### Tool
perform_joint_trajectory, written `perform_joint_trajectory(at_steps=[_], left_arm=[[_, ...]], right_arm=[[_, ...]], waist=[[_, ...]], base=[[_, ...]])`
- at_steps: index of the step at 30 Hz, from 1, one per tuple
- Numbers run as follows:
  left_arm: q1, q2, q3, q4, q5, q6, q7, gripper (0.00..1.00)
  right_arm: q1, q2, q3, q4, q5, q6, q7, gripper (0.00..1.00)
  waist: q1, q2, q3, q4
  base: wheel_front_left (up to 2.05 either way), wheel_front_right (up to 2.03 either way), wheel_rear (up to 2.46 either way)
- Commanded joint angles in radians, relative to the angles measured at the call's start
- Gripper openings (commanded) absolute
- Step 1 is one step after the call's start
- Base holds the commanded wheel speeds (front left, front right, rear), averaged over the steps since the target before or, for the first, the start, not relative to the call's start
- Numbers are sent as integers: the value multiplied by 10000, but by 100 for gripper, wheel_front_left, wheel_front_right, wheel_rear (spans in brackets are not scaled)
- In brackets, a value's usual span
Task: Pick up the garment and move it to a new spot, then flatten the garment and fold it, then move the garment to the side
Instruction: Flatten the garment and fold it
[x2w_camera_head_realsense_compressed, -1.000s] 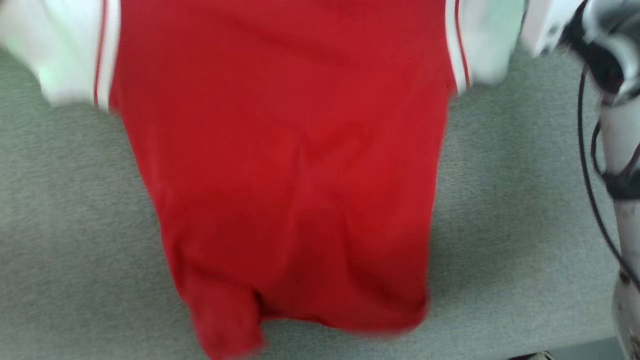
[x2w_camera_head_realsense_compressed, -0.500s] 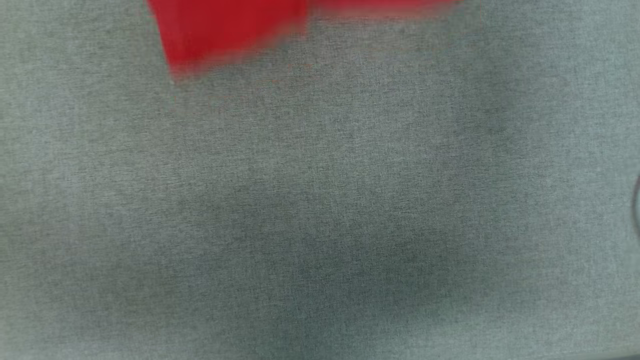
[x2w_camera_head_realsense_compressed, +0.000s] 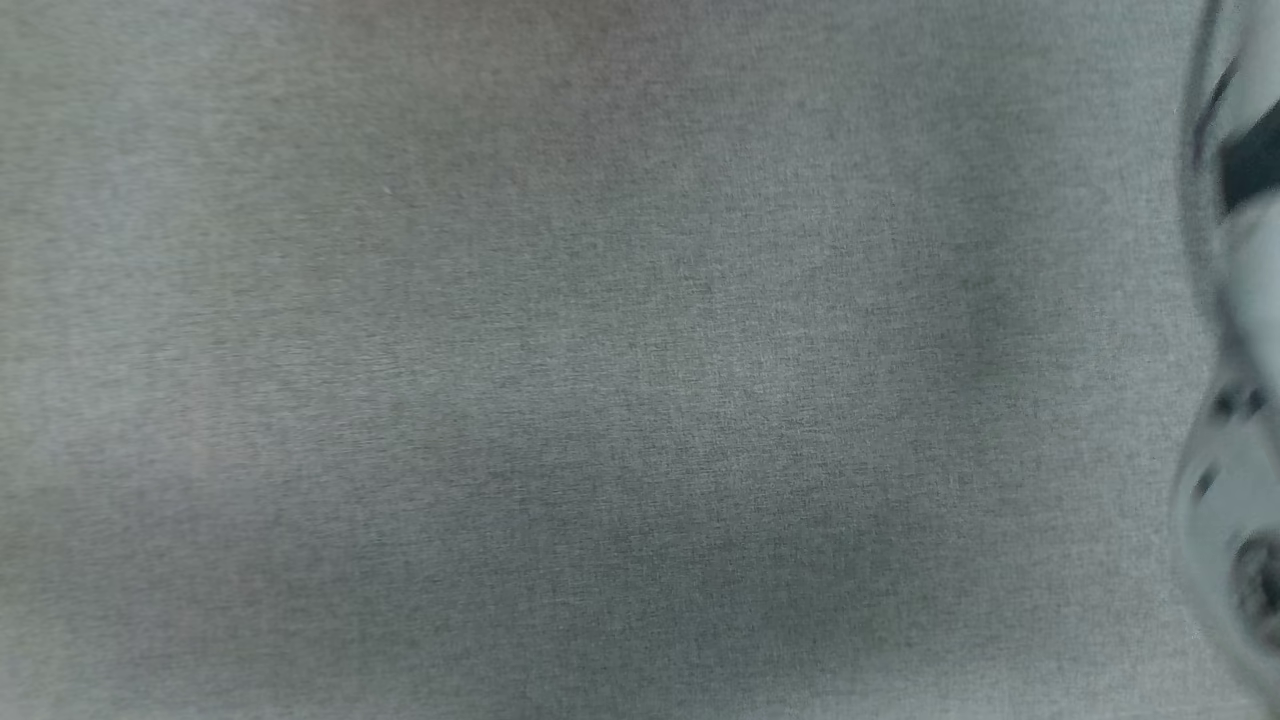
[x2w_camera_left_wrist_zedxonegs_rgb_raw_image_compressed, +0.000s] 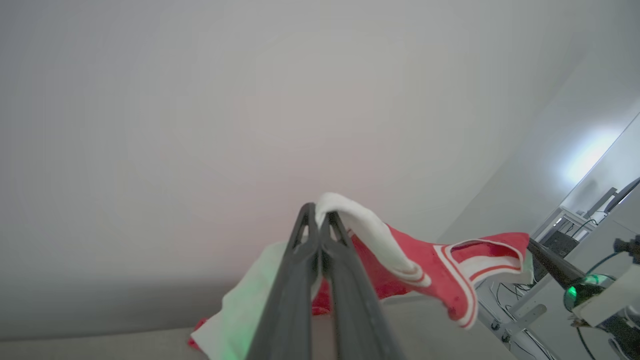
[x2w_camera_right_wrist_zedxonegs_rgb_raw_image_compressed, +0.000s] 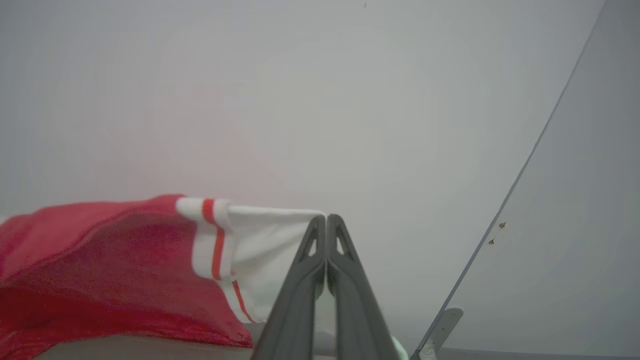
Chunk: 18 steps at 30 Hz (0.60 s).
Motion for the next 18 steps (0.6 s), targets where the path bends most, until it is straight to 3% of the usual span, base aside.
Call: perform_joint_trajectory(at_steps=[1, 4, 9, 13, 18], left_arm=[[590, 77, 266, -282, -118, 25, -56, 0], [2599, -27, 1090, -1004, -89, 25, -58, 0], [6105, -892, 2729, -1621, 113, 25, -57, 0], [8458, -1610, 3568, -1849, 260, 25, -58, 0], [10396, -1901, 4060, -2423, 718, 25, -59, 0]], right_arm=[[622, -20, 184, -103, 228, -24, 80, 0], [2248, -109, 834, -641, 1005, -24, 443, 0], [5450, -607, 1723, -2743, 2655, -23, 1580, 0], [8123, -1323, 2467, -5000, 3991, -26, 3385, 0], [10831, -2025, 2416, -7732, 5048, -23, 5476, 0]], waist=[[0, 0, -201, 102], [0, 0, -520, 188], [0, 0, -1127, 402], [0, 0, -1560, 533], [0, 0, -1843, 650]], base=[[0, 0, 0], [0, 0, 0], [0, 0, 0], [0, 0, 0], [0, 0, 0]])
